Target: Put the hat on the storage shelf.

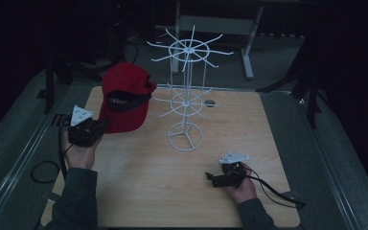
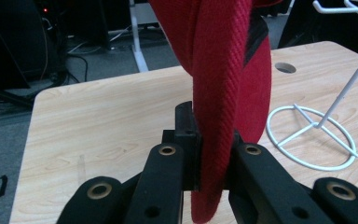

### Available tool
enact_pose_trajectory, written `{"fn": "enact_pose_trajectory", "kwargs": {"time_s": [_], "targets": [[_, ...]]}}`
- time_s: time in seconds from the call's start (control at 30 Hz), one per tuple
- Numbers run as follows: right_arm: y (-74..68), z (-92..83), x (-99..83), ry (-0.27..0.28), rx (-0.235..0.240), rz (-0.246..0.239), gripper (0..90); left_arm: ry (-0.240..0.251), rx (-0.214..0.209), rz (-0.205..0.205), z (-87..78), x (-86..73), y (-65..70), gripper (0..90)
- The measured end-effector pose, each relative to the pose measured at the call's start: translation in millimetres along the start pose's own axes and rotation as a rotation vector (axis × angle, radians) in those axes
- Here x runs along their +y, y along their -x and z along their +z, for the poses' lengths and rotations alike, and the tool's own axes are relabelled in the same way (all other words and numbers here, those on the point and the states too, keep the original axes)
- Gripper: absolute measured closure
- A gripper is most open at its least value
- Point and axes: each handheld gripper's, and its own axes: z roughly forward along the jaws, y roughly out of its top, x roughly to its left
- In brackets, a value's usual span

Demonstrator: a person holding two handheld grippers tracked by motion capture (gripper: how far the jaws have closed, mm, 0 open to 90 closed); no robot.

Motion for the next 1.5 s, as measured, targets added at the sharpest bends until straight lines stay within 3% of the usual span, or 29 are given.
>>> {"fn": "enact_pose_trajectory", "kwargs": {"time_s": [0.63,1.5], "targets": [[-0.2,0.0,0.1,0.001,0.0,0.002,13.6,0.079,0.029,-0.019,-11.5,23.1,-0.8,86.1],[-0.1,-0.1,0.0,-0.001,-0.001,0.002,13.6,0.157,0.022,-0.04,-20.9,52.0,0.6,86.0]]}}
